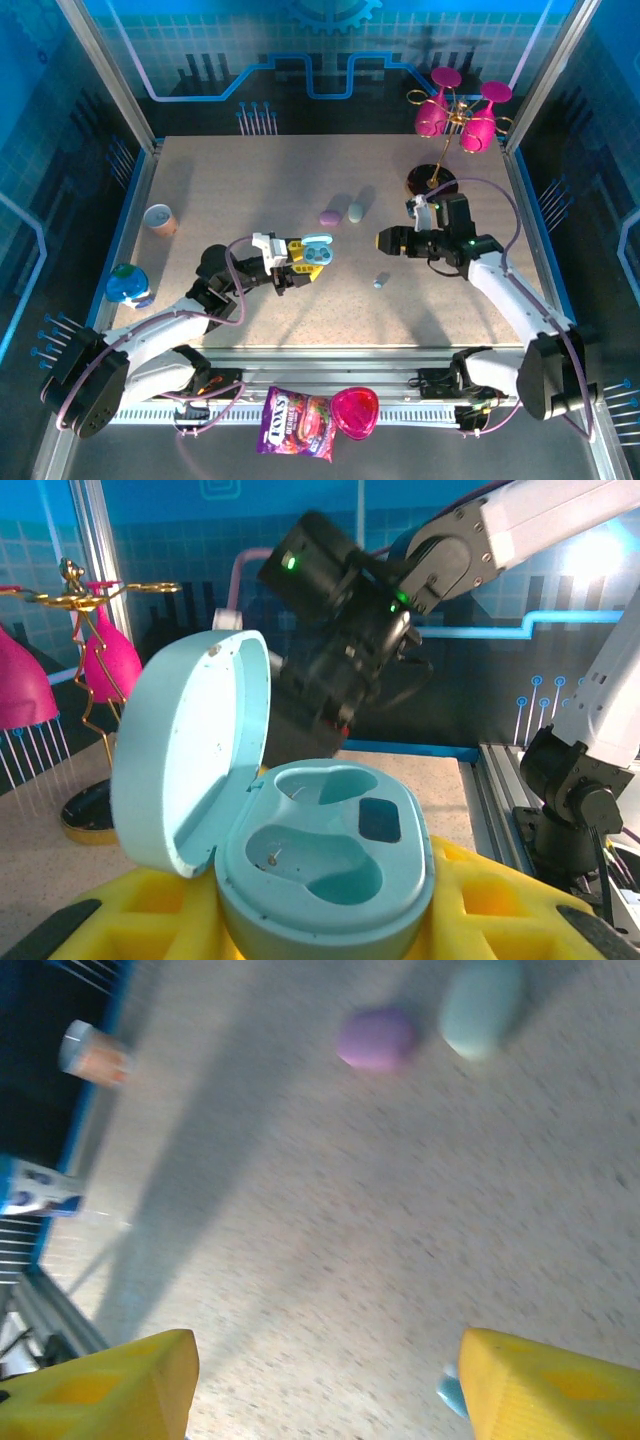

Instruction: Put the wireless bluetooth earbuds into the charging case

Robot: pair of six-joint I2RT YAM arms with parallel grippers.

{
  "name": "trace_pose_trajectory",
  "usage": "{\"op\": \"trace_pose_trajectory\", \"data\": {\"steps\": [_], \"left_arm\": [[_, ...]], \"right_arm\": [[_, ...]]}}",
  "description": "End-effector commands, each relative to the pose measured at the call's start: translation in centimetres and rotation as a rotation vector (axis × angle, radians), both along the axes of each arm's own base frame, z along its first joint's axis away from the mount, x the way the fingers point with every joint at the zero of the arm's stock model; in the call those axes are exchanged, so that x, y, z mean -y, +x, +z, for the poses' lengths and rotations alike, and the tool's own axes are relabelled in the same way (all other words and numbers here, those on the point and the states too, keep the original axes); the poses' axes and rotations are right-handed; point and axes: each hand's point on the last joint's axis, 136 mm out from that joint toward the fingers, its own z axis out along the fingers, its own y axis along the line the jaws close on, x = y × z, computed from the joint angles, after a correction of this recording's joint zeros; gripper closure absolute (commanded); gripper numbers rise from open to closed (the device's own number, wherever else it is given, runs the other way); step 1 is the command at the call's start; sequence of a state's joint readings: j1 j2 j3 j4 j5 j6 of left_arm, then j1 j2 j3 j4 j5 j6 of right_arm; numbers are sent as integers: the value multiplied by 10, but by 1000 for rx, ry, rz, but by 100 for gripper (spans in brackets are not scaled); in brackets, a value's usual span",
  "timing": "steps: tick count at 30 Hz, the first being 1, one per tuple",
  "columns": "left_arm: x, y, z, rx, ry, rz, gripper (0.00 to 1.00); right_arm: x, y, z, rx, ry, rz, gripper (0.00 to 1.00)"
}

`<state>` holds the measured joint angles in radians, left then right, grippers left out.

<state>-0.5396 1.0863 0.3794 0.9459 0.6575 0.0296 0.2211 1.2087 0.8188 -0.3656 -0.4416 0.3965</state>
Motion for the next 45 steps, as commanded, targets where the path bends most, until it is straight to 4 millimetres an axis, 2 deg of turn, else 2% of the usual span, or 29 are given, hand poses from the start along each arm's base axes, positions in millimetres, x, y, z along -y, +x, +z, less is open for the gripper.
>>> {"op": "trace_pose_trajectory", "data": {"steps": [1,6,10,17,21,24,28,31,34,41,45], "left_arm": [[-1,-3,6,69,-15,5,80],[-1,-4,4,70,-4,2,81],[0,-5,1,60,9,-5,81],[1,-5,-1,55,17,-13,81],[1,-6,-1,55,18,-18,81],[1,-7,0,57,17,-21,81],[1,-7,1,56,18,-19,81],[0,-8,0,56,26,-15,81],[-1,-8,-1,63,40,-9,81],[-1,-9,-2,70,47,-8,81],[0,-8,-1,67,39,-14,81]], "right_arm": [[19,-8,-42,-121,-118,-44,33],[17,-15,-73,-193,-218,4,41],[21,-12,-85,-219,-259,-31,41],[59,18,-86,-204,-266,-206,39],[79,41,-85,-208,-323,-217,39],[84,55,-91,-226,-369,-223,42],[79,65,-101,-248,-346,-227,43],[60,64,-100,-240,-340,-167,43],[36,50,-100,-228,-384,-64,43],[-9,0,-111,-282,-394,82,43],[-24,-11,-118,-288,-402,142,42]]}}
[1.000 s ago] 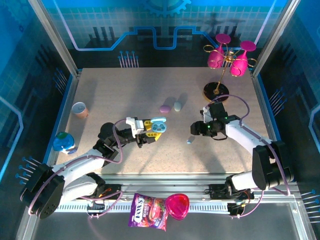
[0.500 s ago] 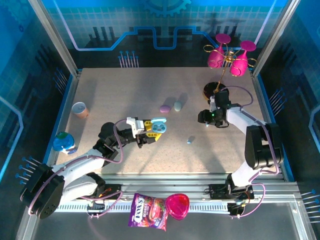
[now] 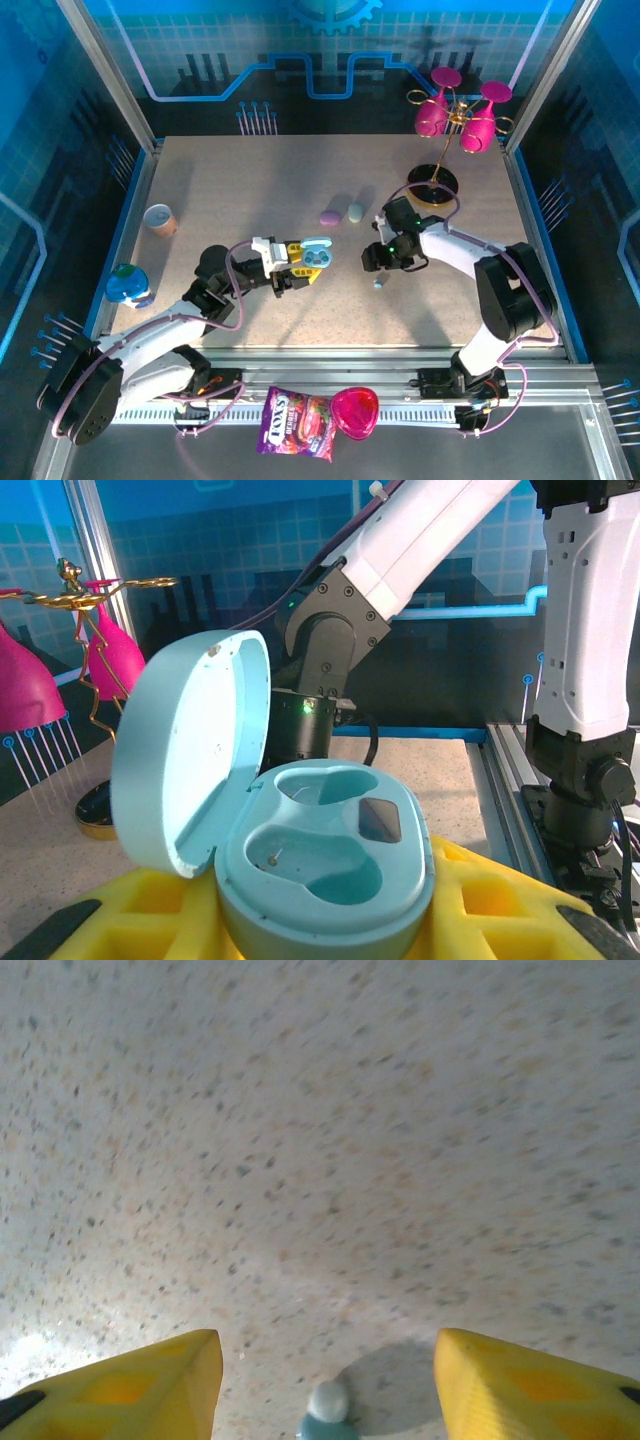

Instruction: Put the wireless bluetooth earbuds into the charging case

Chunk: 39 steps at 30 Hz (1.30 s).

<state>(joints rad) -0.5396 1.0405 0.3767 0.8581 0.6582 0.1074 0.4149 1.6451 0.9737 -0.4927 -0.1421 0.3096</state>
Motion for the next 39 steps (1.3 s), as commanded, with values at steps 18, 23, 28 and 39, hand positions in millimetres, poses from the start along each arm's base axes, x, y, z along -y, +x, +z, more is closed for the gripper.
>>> {"op": "trace_pose_trajectory", "data": {"steps": [18,23,28,39], "left_arm": [[-2,-11,7,32,-10,-24,81],[-2,-13,7,28,-12,-27,81],[-5,-15,7,31,-14,-20,81],[-6,-16,7,30,-18,-19,81]], "right_arm": [[-23,-51,-22,-132,-30,143,45],[-28,-60,-19,-139,-40,171,45],[-31,-72,-17,-155,-48,215,46],[-40,-63,6,1,-60,254,38]]}}
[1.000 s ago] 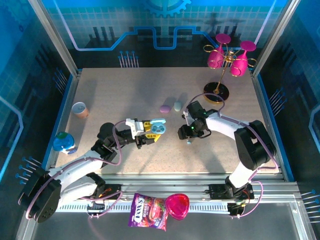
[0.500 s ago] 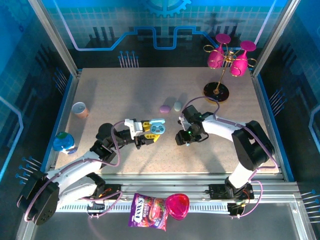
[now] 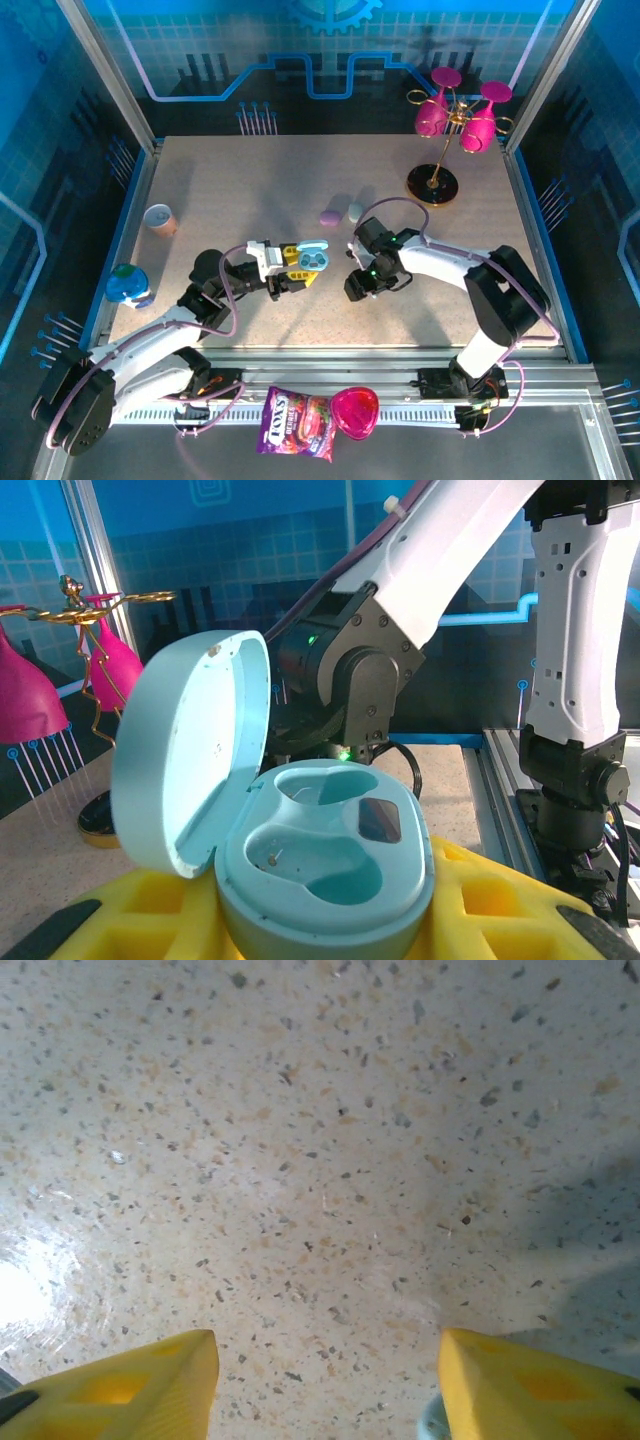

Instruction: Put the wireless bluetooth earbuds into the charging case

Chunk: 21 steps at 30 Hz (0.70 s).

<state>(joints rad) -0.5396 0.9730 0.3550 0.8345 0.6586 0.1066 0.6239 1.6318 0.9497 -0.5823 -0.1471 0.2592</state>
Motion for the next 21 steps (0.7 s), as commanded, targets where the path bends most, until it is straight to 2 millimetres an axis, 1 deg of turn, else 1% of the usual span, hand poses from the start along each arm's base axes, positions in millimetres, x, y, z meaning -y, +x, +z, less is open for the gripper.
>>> {"op": "trace_pose_trajectory", "data": {"steps": [1,3,7,8,11,16,18,21], "left_arm": [[0,-7,2,12,-6,-18,81],[0,-7,1,11,-6,-18,81],[0,-6,1,10,-3,-15,81],[0,-6,0,11,-2,-15,81],[1,-4,-1,10,-1,-15,81],[2,-3,0,8,-4,-21,81],[2,-3,1,10,-6,-21,81],[3,-3,1,7,-5,-22,81]], "right_arm": [[5,8,18,108,-2,-17,37],[9,14,25,153,0,-50,37],[16,13,31,159,18,-89,38],[22,3,22,126,1,-89,38],[30,-7,14,72,-29,-105,39],[21,-28,0,-45,-1,-92,40],[17,-31,-3,-53,5,-83,40],[8,-30,-4,-52,19,-70,41]]}}
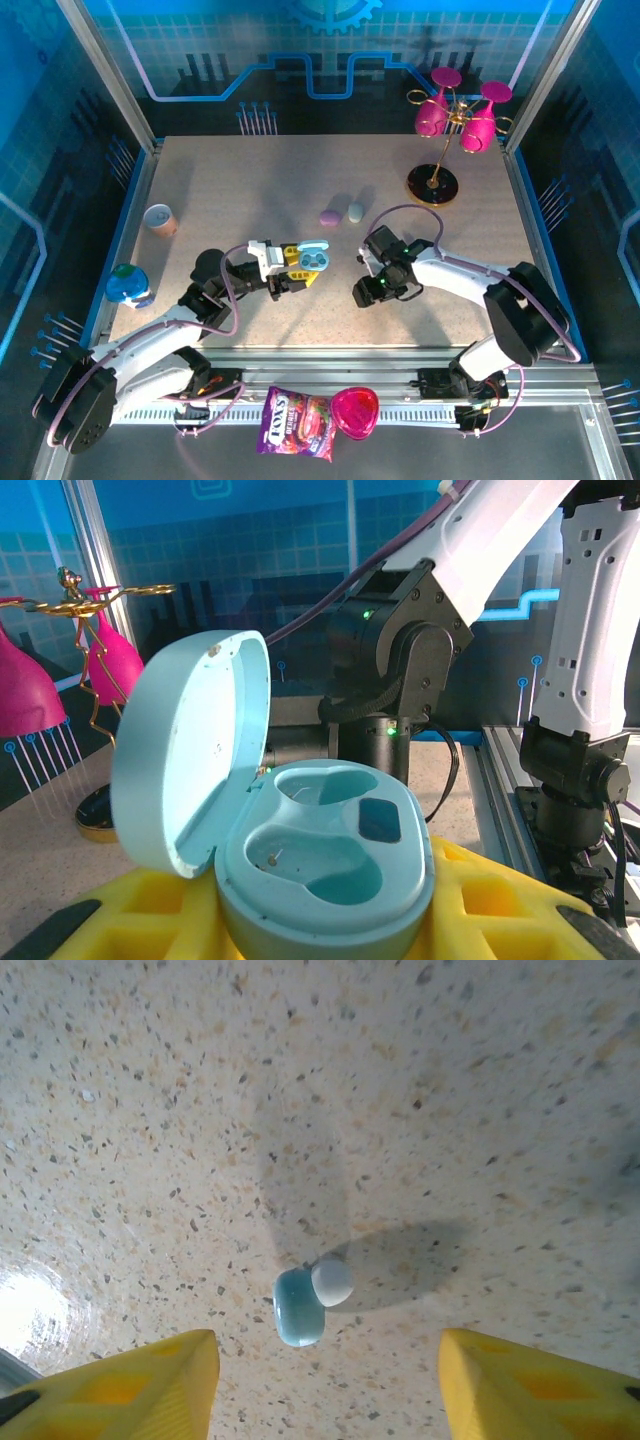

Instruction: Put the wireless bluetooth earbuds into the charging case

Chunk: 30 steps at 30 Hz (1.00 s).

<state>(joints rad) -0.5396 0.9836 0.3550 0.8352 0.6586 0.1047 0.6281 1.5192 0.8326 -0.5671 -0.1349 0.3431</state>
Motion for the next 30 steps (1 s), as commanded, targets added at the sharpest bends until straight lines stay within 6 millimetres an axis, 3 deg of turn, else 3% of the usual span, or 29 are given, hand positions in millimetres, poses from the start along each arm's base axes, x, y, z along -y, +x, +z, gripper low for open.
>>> {"op": "trace_pose_trajectory", "data": {"steps": [1,7,10,18,24,30], "left_arm": [[2,-4,3,14,-9,-23,81],[0,-6,5,18,-7,-18,81],[0,-5,5,20,-7,-13,81],[0,-5,4,18,-4,-11,81],[1,-3,4,19,0,-12,81],[3,-1,4,19,2,-17,81]], "right_arm": [[-10,-8,-3,-40,20,15,42],[-13,-2,-5,-17,-7,69,42],[-26,6,2,7,13,107,41],[-39,11,-8,-14,26,153,43],[-31,-2,-13,-55,16,153,45],[-15,-28,-8,-92,19,140,46]]}}
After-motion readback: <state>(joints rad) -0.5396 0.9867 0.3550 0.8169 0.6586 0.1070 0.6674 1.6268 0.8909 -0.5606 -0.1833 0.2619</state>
